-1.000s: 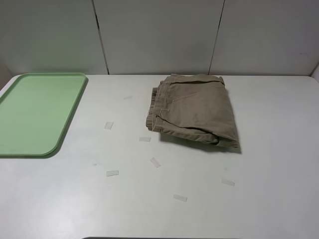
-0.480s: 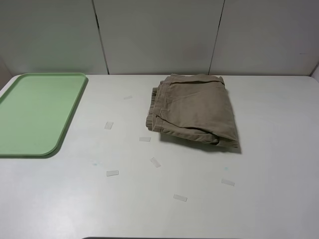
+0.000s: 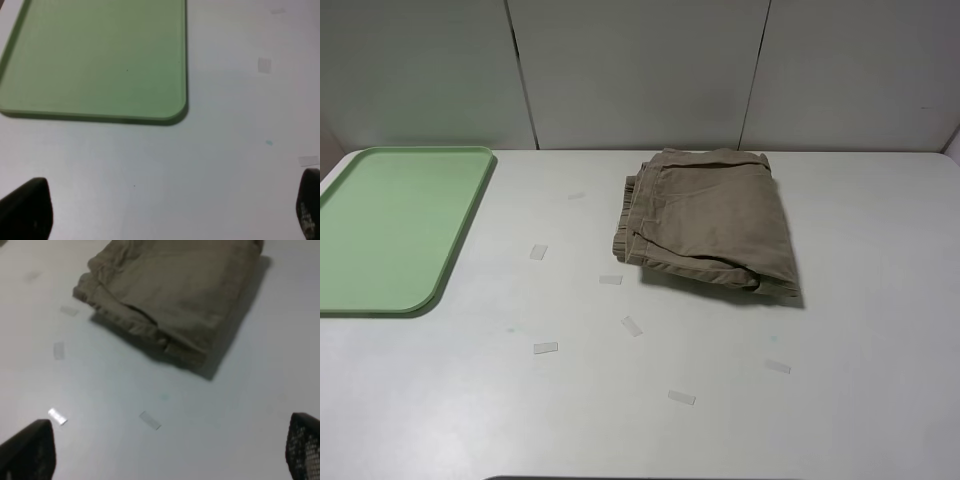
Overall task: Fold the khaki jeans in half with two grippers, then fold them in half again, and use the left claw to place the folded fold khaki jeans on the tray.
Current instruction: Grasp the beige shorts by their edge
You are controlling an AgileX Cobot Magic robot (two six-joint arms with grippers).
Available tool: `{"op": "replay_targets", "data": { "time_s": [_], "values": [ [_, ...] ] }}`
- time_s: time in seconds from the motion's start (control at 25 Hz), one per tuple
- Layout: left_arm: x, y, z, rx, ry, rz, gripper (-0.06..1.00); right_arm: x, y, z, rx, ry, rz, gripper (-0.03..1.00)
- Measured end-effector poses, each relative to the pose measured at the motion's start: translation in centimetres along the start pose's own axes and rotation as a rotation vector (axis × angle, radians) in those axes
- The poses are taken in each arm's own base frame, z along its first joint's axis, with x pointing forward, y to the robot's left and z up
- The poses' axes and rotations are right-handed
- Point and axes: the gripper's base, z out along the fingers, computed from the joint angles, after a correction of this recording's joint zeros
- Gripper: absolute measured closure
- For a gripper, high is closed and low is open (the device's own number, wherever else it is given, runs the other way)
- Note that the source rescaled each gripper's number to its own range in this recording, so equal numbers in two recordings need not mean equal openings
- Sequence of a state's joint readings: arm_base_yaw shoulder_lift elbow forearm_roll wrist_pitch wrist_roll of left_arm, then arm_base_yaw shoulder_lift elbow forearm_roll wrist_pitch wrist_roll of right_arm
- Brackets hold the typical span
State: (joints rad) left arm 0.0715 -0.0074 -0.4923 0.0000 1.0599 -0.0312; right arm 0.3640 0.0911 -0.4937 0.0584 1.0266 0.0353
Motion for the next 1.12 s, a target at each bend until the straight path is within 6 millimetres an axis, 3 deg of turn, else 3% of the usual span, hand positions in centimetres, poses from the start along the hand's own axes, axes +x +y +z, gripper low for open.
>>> {"op": "replay_targets", "data": {
  "time_s": [0.4, 1.12],
  "values": [
    [0.0, 0.0, 0.0, 0.000, 0.000, 0.000, -0.03, 0.7, 0.1, -1.2, 0.131, -0.109, 0.071, -0.03],
    [0.0, 0.0, 0.0, 0.000, 0.000, 0.000, -0.02, 0.7, 0.1, -1.2, 0.139, -0.110, 0.080, -0.03]
  ]
}}
